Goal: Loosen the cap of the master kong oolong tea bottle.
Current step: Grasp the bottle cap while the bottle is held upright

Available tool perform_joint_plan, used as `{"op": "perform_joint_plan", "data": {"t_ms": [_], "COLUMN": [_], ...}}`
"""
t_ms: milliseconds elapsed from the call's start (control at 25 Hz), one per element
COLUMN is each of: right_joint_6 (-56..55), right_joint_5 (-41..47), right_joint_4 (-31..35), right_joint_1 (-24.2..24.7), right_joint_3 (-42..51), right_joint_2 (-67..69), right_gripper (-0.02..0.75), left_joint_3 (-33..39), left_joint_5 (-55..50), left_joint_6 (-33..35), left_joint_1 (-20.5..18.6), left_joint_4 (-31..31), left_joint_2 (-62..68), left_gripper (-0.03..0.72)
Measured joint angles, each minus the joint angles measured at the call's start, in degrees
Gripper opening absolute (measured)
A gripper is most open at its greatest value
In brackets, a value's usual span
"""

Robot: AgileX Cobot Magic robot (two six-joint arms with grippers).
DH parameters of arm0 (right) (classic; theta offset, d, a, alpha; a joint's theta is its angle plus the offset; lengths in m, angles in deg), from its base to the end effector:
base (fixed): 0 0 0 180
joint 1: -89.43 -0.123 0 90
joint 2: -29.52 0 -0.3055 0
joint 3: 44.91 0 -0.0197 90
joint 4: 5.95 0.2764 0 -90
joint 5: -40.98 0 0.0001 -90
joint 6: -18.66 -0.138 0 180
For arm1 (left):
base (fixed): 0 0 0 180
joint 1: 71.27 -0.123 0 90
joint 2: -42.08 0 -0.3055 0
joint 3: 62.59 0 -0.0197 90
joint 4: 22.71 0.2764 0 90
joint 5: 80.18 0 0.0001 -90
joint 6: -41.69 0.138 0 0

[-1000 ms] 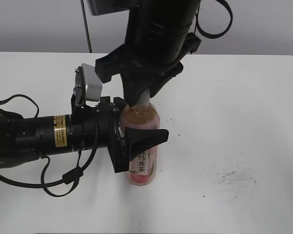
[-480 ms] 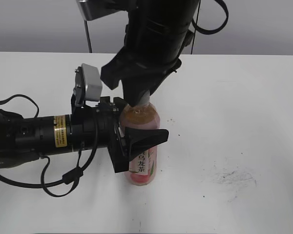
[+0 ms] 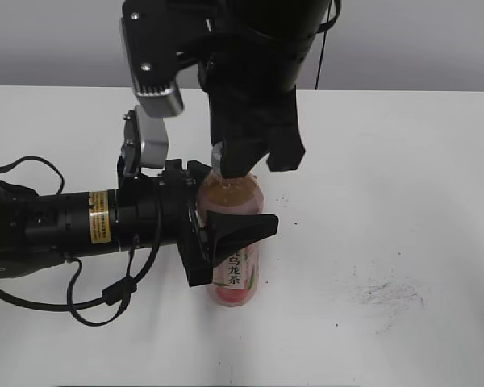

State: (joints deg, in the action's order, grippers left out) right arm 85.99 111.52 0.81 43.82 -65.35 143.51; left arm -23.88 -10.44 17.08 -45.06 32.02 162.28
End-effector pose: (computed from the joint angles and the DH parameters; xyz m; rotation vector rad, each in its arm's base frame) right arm 0.2962 0.3245 0.2728 -2.3536 1.6002 0.0884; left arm 0.2749 -0.2531 0.1185 1.0384 1.4999 -1.0746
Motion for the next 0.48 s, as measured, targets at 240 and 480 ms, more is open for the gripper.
{"op": "perform_joint_plan", "data": {"t_ms": [240, 480], "right_joint_6": [26.91, 48.78], "right_joint_5": [0.23, 0.22], "right_joint_4": [0.18, 0.35], "right_joint_1": [0.0, 0.0], "right_joint_3": [-0.24, -0.27], "right_joint_2": [0.0, 0.0], "right_gripper": [0.277, 0.277], "left_joint_3": [0.0, 0.0], "left_joint_5": [0.0, 0.0], "left_joint_6": [-0.01, 0.01], "left_joint_1": [0.0, 0.0], "left_joint_4": [0.28, 0.28], "left_joint_2": [0.0, 0.0], "left_gripper": [0.445, 0.445]}}
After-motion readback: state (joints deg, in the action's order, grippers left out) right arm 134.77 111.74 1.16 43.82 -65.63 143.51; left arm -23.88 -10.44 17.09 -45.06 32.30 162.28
